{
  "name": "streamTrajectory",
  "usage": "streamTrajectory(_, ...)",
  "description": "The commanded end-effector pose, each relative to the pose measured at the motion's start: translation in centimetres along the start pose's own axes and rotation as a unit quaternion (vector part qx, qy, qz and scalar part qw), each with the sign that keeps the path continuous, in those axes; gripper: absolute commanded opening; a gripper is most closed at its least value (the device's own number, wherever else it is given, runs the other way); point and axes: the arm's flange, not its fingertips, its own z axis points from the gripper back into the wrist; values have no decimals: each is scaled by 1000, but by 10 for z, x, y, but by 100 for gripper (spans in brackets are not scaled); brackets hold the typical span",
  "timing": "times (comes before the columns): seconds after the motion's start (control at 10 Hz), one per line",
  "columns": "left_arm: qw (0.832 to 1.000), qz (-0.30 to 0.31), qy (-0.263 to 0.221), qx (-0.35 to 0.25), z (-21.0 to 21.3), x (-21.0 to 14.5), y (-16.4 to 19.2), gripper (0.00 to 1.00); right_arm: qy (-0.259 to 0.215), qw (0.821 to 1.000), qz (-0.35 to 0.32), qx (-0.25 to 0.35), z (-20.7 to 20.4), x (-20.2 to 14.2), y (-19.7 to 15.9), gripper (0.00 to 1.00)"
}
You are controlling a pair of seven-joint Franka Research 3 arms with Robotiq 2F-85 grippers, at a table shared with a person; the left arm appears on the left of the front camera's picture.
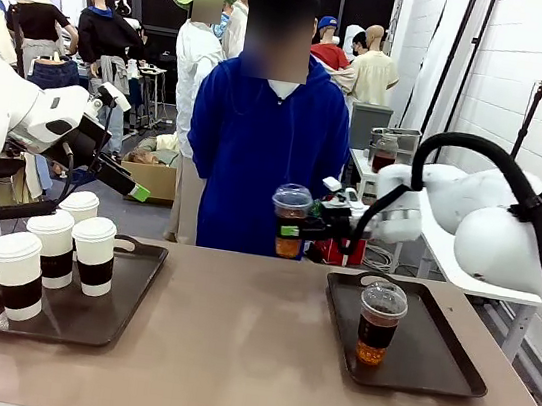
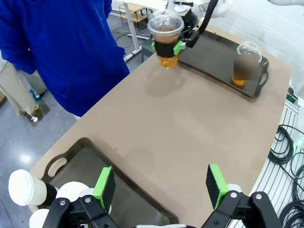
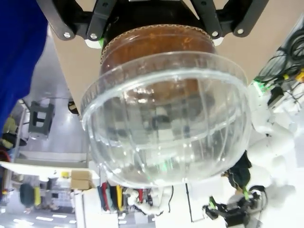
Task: Distribute the coffee onto the tray.
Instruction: Pick up another iced Americano from the middle of the table and place it on the right Handle tray.
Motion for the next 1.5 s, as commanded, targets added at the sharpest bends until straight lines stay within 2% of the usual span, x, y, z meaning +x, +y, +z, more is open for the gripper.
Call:
streamTrajectory(0.0, 1000, 2, -2, -2, 0, -1, 1, 100, 1, 1000, 17, -24, 33, -2, 33, 69)
streamTrajectory(0.3, 1000, 2, -2, -2, 0, -1, 1, 100, -3, 999, 7, -45, 69, -16, 44, 69)
streamTrajectory(0.5, 1000, 2, -2, -2, 0, -1, 1, 100, -2, 999, -5, -43, 58, -17, 40, 69)
streamTrajectory(0.6, 1000, 2, -2, -2, 0, -1, 1, 100, 11, 999, -2, -47, 80, -26, 36, 69)
streamTrajectory(1.0, 1000, 2, -2, -2, 0, -1, 1, 100, 15, 999, 5, -49, 78, -33, 37, 69)
streamTrajectory(1.4, 1000, 2, -2, -2, 0, -1, 1, 100, -16, 996, 17, -85, 121, -57, 57, 69)
